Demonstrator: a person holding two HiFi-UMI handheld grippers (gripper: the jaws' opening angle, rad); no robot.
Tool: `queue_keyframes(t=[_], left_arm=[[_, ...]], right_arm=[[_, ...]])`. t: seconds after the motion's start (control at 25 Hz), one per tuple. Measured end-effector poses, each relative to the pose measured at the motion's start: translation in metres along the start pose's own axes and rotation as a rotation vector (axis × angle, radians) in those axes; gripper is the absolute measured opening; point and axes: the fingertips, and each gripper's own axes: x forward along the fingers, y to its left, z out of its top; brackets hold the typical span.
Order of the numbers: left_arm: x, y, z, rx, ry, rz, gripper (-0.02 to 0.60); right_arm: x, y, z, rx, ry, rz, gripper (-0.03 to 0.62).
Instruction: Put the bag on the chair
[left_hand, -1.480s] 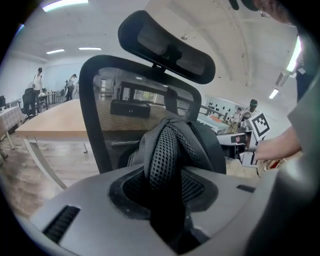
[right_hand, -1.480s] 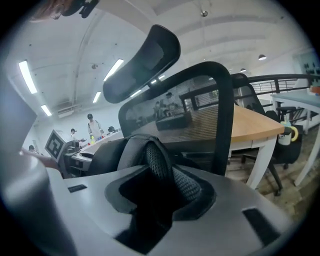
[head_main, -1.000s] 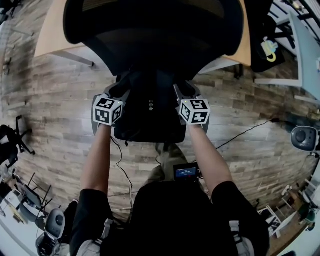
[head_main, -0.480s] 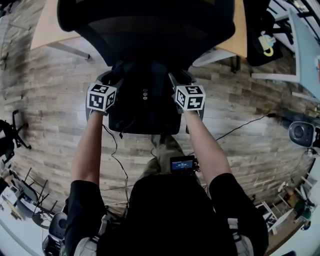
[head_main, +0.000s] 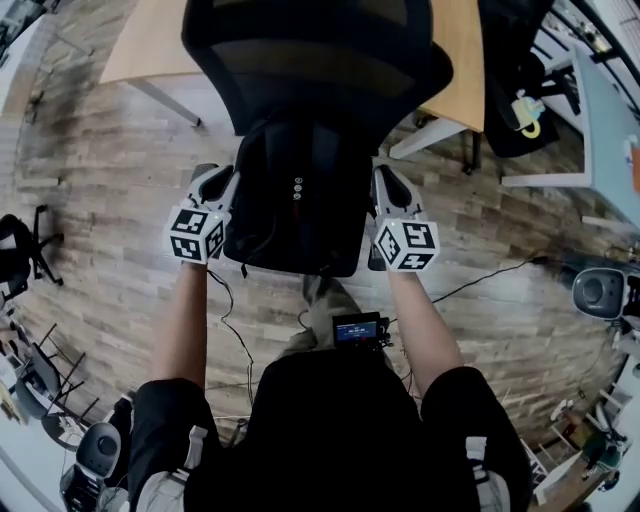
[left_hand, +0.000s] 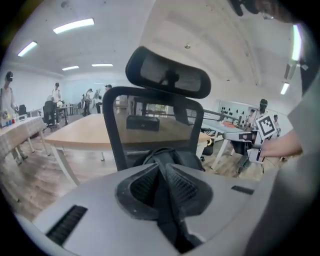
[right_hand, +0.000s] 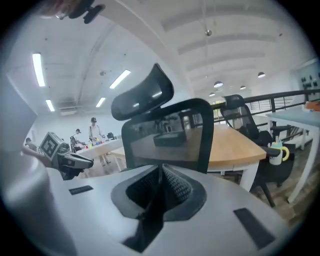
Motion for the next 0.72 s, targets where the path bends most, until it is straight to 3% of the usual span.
queue_keyframes(t=[0.28, 0.52, 0.72], left_arm=[[-0.102, -0.067, 0.051, 0.018, -0.235, 0.03, 0.003], [-0.193, -0.111, 0.075, 0.0, -0.423, 0.137, 0.003], [-0.259, -0.149, 0.07, 0.024, -0.48, 0.192, 0.003]], right_arm=[[-0.086, 0.056, 0.063, -0.073, -0.159, 0.096, 0.012], [-0.16, 0.09, 0.101, -0.134, -0.247, 0.166, 0.012], [-0.216, 0.121, 0.111, -0.13, -0.279, 0.252, 0.012]])
